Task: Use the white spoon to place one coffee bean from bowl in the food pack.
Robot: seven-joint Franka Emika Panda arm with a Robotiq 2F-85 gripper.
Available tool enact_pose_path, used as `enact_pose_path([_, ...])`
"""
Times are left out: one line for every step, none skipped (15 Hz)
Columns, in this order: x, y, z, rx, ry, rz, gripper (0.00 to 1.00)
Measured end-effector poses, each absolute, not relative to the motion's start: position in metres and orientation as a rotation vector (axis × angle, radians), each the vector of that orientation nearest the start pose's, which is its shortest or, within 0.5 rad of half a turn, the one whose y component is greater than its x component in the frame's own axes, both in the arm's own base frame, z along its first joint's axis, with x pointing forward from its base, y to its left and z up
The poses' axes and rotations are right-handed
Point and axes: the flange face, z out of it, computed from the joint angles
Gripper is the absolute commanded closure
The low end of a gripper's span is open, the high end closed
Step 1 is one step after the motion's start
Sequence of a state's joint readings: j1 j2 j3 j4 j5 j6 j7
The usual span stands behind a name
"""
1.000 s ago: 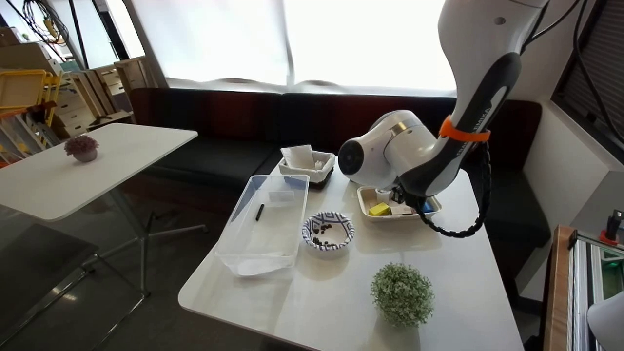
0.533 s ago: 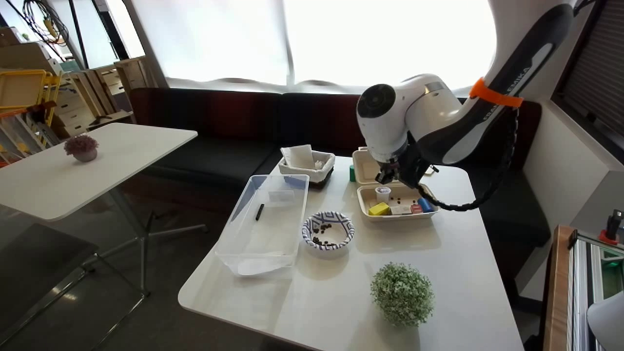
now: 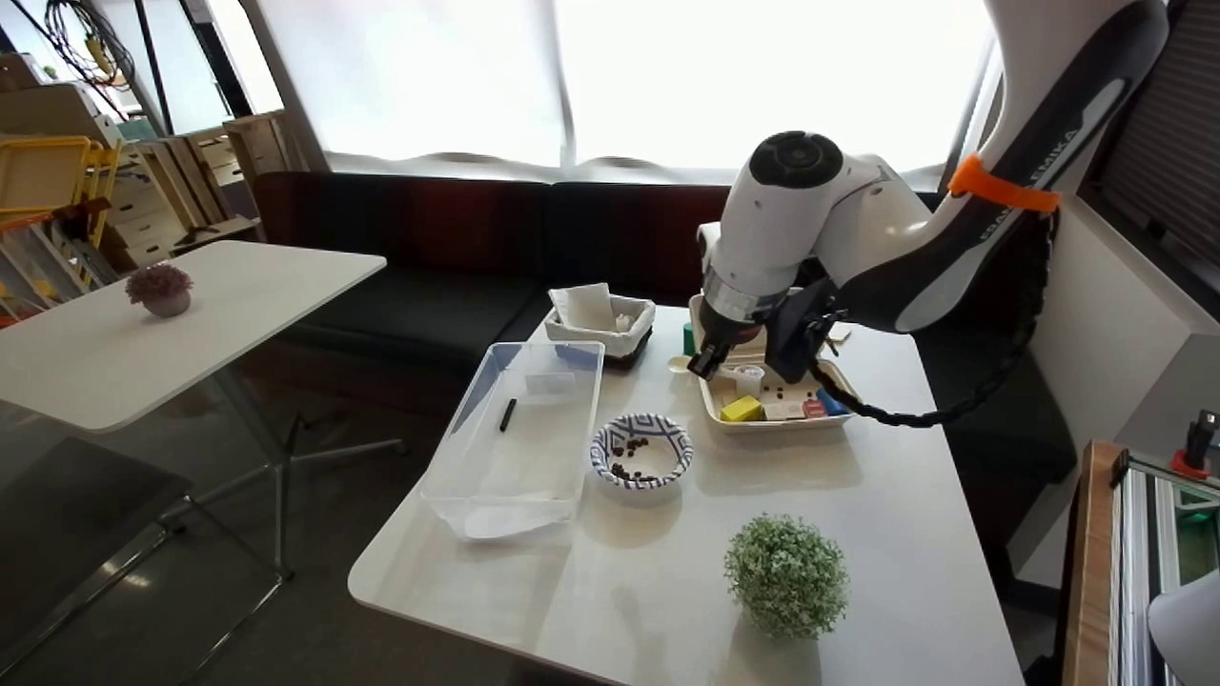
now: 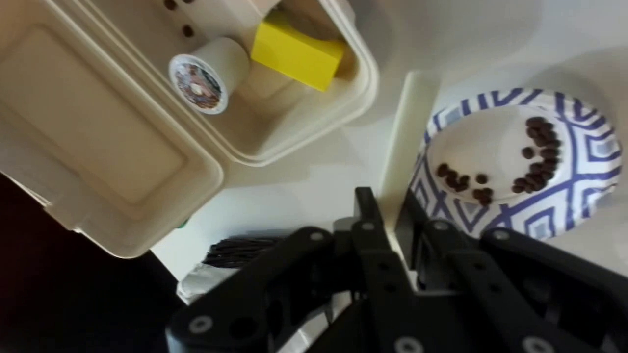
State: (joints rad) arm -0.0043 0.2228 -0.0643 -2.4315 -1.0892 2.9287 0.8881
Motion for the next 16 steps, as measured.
enact_pose_path([0.488,0.029,0.224,-3.301,-0.195,-0.61,0.96])
enact_pose_path([0.487,0.037,0.221,-3.279,-0.236,-0.606,0.96])
enact_pose_path([0.487,0.045,0.217,-3.262,-0.273,-0.598,0.96])
enact_pose_path([0.486,0.053,0.213,-3.247,-0.307,-0.586,0.96])
enact_pose_path([0.485,0.061,0.209,-3.237,-0.339,-0.571,0.96])
enact_pose_path([0.485,0.07,0.205,-3.227,-0.367,-0.557,0.96])
enact_pose_path([0.485,0.079,0.202,-3.215,-0.393,-0.546,0.96])
enact_pose_path([0.486,0.088,0.199,-3.203,-0.417,-0.538,0.96])
enact_pose_path([0.487,0.096,0.197,-3.194,-0.438,-0.531,0.96])
enact_pose_path([0.489,0.102,0.195,-3.188,-0.451,-0.525,0.96])
enact_pose_path([0.491,0.106,0.193,-3.192,-0.458,-0.515,0.96])
enact_pose_path([0.494,0.109,0.19,-3.203,-0.46,-0.5,0.96])
enact_pose_path([0.496,0.11,0.188,-3.222,-0.458,-0.481,0.96])
enact_pose_path([0.499,0.109,0.185,-3.242,-0.452,-0.462,0.96])
enact_pose_path([0.501,0.107,0.182,-3.26,-0.447,-0.447,0.96])
enact_pose_path([0.504,0.105,0.18,-3.273,-0.442,-0.437,0.96])
